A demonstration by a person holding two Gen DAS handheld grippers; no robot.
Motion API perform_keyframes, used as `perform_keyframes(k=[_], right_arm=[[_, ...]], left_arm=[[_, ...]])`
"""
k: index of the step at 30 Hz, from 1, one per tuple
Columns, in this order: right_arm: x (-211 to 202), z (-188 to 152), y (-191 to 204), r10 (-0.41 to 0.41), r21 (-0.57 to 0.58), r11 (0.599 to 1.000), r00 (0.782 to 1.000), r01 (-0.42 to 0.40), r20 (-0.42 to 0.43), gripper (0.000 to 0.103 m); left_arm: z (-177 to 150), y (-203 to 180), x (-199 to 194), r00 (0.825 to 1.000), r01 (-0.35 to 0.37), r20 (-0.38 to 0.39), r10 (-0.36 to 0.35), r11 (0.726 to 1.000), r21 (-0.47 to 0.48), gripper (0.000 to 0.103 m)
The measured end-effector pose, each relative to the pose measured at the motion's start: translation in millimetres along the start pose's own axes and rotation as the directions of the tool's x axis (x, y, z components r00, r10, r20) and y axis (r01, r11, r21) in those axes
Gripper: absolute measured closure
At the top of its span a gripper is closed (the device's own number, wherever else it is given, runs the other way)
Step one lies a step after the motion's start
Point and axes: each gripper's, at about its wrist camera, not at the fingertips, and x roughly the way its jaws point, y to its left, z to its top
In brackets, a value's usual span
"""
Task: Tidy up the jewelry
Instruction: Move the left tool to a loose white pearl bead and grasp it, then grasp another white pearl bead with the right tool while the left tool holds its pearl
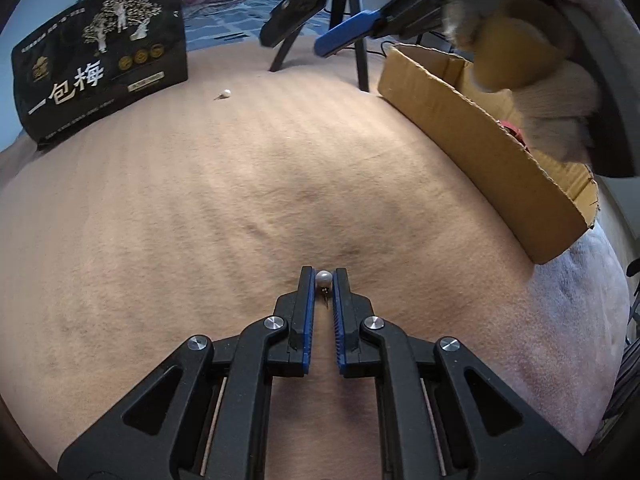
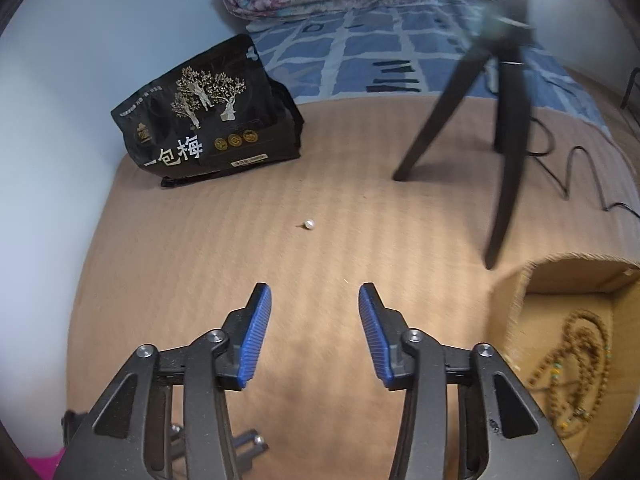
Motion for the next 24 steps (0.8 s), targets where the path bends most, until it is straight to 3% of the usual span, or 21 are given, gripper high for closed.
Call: perform_keyframes(k=[13,24], right_arm=[[63.7,29.8,14.2,-0.061,-0.004,0.998,0.997,0.06,-0.041,0.076],[91.0,35.7,17.8,-0.1,-0.008,0.995,0.993,0.099,-0.063,0.086]], left_arm=[[-8.9,38.0,-13.5,0.999,-0.016,0.026,0.017,0.998,-0.061,0.096],[-10.6,41.5,-13.9,0.999,0.002,0.041,0.001,0.998,-0.065,0.096]])
